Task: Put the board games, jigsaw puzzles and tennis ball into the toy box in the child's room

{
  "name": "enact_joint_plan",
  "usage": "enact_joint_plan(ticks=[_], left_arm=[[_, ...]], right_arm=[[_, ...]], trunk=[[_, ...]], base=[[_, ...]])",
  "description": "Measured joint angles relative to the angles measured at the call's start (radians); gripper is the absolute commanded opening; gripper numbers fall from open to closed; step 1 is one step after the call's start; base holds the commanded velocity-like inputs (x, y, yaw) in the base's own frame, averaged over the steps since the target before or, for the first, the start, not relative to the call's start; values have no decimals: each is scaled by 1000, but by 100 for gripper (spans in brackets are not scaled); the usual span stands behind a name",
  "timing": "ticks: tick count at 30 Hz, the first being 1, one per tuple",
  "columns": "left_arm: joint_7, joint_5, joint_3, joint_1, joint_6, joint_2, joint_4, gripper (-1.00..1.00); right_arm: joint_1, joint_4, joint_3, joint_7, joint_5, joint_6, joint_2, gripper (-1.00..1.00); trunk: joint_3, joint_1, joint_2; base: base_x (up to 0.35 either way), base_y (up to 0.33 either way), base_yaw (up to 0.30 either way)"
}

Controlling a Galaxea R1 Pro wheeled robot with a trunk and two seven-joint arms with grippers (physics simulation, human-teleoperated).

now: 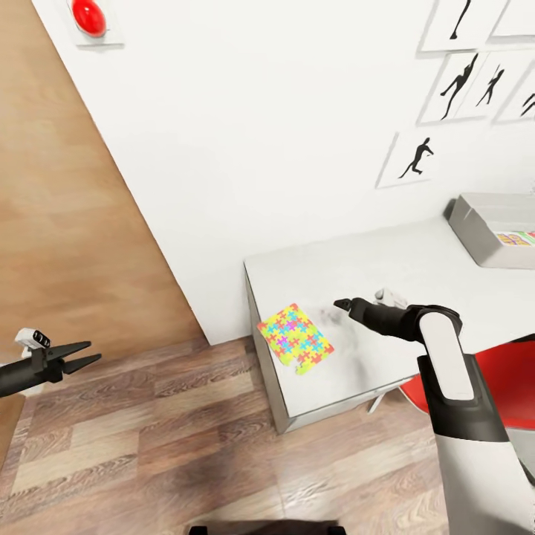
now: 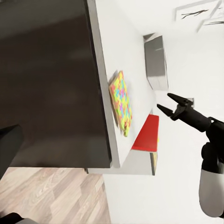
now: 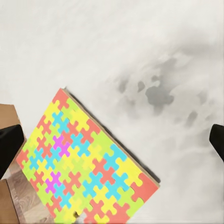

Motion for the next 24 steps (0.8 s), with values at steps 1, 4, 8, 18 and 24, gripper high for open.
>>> enact_joint_plan(ticks=[1,4,8,18,24], left_arm=[[0,0,0,0,0,0,0,100],[0,0,0,0,0,0,0,100],[0,0,0,0,0,0,0,100],[0,0,0,0,0,0,0,100],[1,0,0,0,0,0,0,100]], right_arm=[[0,2,9,-1,1,0,1,100],[0,6,29,-4,4,0,4,100],[0,7,38,-8,5,1,6,100],[0,68,41,-10,7,1,8,100],[1,118,41,-10,12,1,9,100]], trunk=[[0,0,0],[0,0,0],[0,0,0],[-2,0,0],[-6,0,0]], base=[[0,166,-12],[0,204,-6],[0,94,-2],[0,16,50],[0,1,134]])
